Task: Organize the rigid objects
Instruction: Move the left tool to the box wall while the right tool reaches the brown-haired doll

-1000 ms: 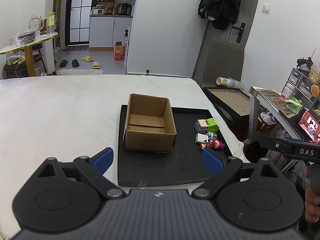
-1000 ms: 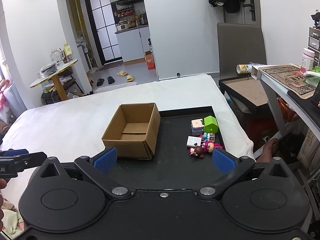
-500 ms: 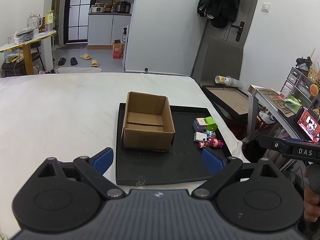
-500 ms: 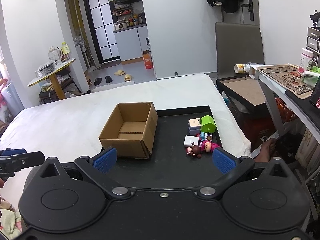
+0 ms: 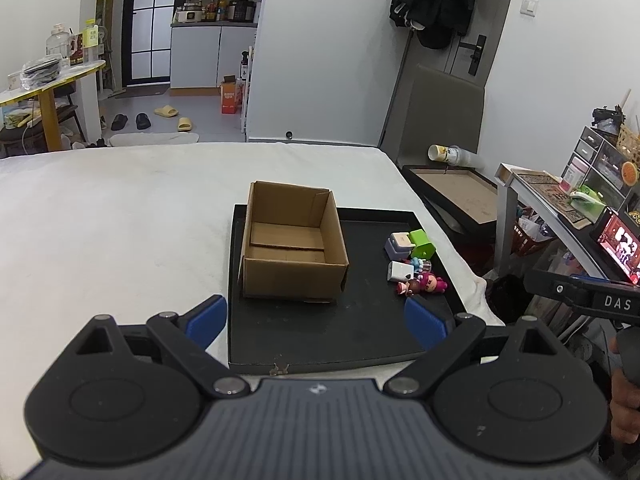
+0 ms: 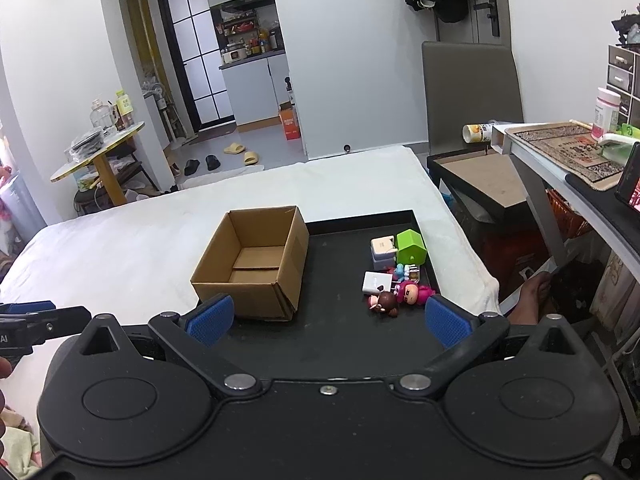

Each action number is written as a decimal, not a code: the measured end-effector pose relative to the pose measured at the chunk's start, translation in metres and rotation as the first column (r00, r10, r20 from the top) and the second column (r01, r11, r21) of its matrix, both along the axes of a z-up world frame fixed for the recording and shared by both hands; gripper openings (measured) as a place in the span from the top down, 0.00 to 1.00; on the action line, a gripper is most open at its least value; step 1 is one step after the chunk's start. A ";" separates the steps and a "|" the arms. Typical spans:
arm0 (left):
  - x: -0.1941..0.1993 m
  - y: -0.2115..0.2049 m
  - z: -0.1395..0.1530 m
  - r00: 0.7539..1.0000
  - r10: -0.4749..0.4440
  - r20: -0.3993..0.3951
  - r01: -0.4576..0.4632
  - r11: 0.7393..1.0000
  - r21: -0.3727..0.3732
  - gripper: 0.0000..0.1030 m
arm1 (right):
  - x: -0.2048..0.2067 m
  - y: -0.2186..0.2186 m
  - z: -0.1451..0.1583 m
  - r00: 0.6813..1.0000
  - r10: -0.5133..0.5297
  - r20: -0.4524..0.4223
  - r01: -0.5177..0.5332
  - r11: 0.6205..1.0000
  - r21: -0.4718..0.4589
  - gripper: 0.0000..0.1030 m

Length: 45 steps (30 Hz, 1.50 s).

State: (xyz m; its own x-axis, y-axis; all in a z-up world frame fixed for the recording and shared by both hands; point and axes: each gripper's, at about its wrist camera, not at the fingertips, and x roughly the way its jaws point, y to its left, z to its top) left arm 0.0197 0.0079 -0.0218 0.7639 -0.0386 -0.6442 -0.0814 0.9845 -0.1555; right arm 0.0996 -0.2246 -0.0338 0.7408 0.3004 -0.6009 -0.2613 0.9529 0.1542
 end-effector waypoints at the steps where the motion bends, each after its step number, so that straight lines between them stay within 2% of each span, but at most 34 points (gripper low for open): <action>1: 0.001 0.000 -0.001 1.000 0.001 -0.003 -0.001 1.000 0.000 0.08 | 0.001 -0.001 -0.001 1.000 0.001 -0.001 -0.001 1.000 0.001 0.00; 10: 0.018 0.006 -0.008 0.999 0.042 -0.012 -0.042 0.999 -0.005 0.08 | 0.013 -0.007 -0.012 1.000 -0.018 -0.020 0.018 1.000 0.009 0.00; 30: 0.082 0.033 -0.044 0.988 0.100 -0.116 -0.106 0.993 -0.047 0.09 | 0.065 -0.005 -0.041 0.993 -0.083 -0.083 0.086 0.996 0.035 0.00; 39: 0.105 0.043 -0.053 0.982 0.112 -0.152 -0.119 0.992 -0.038 0.10 | 0.087 -0.002 -0.051 0.988 -0.103 -0.116 0.108 0.993 0.043 0.01; 45: 0.120 0.052 -0.063 0.977 0.132 -0.166 -0.140 0.989 -0.038 0.14 | 0.102 -0.002 -0.063 0.979 -0.132 -0.155 0.142 0.988 0.056 0.07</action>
State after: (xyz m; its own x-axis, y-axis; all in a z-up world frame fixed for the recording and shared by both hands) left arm 0.1402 0.0595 -0.0849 0.6492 0.0237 -0.7603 -0.2424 0.9538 -0.1772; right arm 0.2017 -0.2265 -0.0972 0.6800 0.2457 -0.6909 -0.0982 0.9642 0.2462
